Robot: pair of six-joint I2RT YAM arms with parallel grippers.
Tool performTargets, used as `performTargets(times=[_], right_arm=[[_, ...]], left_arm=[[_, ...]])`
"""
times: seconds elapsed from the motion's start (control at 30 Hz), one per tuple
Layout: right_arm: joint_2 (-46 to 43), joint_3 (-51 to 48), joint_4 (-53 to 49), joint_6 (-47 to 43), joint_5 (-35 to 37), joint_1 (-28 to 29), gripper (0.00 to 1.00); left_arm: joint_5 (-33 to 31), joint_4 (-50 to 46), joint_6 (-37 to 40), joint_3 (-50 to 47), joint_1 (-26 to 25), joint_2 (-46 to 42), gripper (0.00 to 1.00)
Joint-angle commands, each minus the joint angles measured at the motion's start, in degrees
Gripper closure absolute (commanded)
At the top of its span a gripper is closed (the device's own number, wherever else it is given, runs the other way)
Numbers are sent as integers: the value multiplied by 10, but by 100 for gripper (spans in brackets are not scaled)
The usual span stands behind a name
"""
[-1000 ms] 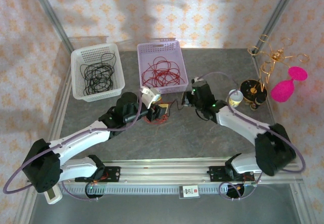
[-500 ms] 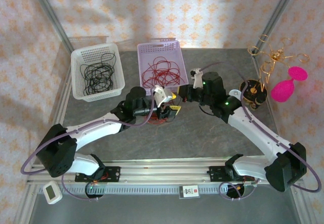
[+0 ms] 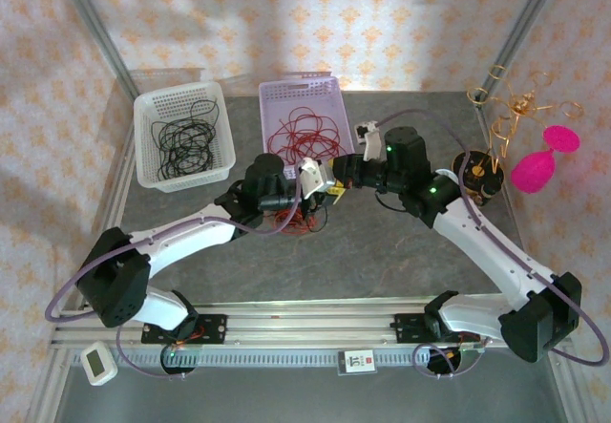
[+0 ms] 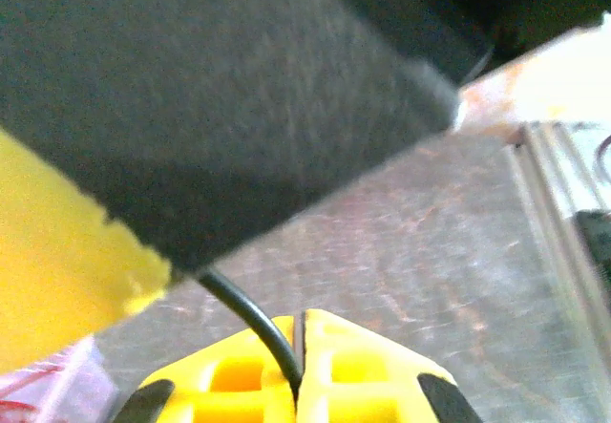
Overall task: Untangle the cables
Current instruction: Untie the cable from multiple cables.
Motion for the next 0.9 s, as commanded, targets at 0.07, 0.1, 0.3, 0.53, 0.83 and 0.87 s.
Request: performTargets(times=[0.07, 0.1, 0.3, 0.53, 0.83, 0.87], right_arm=[[-25, 16, -5, 10, 37, 1, 84], [-35, 11, -10, 12, 66, 0, 73], [-157, -111, 37, -4, 188, -25, 35], [-209, -261, 174, -84, 115, -25, 17], [-158, -387, 480, -240, 2, 69, 19], [-145, -398, 524, -250, 1, 73, 19]], left_arm=[[-98, 128, -76, -50, -6, -39, 100], [-116, 135, -97, -54, -6, -46, 100], [-138, 145, -202, -78, -6, -87, 100], [-146, 75, -265, -48, -6, -127, 100], [-103, 72, -329, -38, -7, -157, 100], [-101, 69, -333, -37, -7, -161, 100]])
